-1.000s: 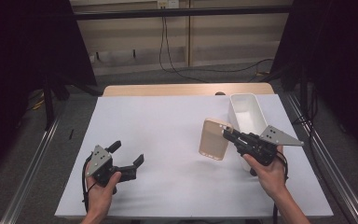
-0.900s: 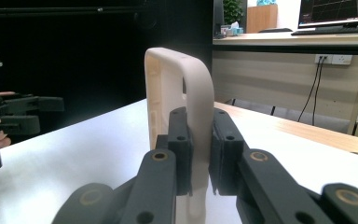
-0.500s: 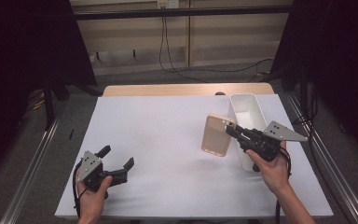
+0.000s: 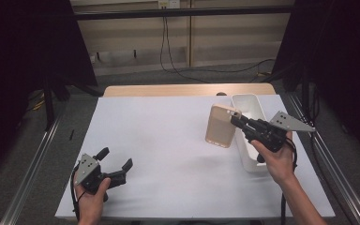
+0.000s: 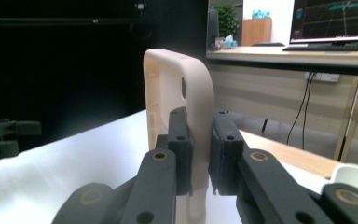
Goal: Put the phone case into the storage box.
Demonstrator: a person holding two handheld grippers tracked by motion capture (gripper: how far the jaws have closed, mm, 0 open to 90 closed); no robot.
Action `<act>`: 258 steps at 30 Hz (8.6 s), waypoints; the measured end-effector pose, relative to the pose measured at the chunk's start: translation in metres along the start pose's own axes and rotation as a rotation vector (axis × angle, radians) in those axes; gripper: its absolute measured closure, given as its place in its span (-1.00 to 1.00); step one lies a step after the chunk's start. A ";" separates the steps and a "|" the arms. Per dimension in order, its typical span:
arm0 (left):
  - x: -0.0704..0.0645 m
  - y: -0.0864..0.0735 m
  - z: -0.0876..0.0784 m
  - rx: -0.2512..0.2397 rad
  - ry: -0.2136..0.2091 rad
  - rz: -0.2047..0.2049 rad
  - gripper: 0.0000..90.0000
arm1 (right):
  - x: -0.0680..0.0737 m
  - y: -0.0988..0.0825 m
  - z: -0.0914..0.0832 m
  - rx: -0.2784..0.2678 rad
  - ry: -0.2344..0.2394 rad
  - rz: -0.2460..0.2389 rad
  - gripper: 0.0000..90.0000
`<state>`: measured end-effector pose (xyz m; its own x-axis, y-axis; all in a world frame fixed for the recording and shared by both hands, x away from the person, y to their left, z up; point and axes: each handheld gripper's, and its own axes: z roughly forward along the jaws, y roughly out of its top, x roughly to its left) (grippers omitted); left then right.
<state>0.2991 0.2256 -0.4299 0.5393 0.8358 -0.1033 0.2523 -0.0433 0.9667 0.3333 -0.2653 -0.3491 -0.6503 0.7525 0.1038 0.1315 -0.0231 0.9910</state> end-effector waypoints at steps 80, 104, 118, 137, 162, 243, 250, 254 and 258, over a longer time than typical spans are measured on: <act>-0.003 -0.002 0.002 0.044 -0.032 0.018 -0.93 | -0.134 0.018 -0.001 0.018 -0.211 -0.044 0.80; 0.000 -0.002 -0.002 0.040 -0.036 0.021 -0.93 | -0.147 -0.012 0.023 0.070 -0.219 -0.025 0.80; -0.002 -0.003 0.004 0.057 -0.059 0.031 -0.93 | -0.159 -0.025 0.031 0.086 -0.234 -0.017 0.80; -0.002 -0.003 0.007 0.050 -0.059 0.028 -0.93 | -0.170 -0.034 0.048 0.115 -0.236 -0.032 0.80; -0.003 -0.004 0.009 0.047 -0.066 0.040 -0.93 | -0.185 -0.038 0.056 0.114 -0.302 -0.015 0.69; 0.001 0.002 0.008 0.011 -0.031 0.021 -0.92 | -0.161 -0.028 0.032 0.109 -0.398 0.058 -0.99; 0.001 0.001 0.005 0.013 -0.033 0.028 -0.92 | -0.151 -0.023 0.026 0.098 -0.378 0.055 -1.00; 0.002 0.001 0.003 0.011 -0.034 0.022 -0.92 | -0.145 -0.019 0.021 0.103 -0.371 0.043 -1.00; 0.002 0.000 0.002 0.012 -0.032 0.026 -0.92 | -0.142 -0.016 0.014 0.085 -0.374 0.044 -1.00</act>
<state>0.3022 0.2265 -0.4303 0.5710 0.8164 -0.0860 0.2479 -0.0716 0.9661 0.4341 -0.3621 -0.3804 -0.3265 0.9406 0.0927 0.2249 -0.0179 0.9742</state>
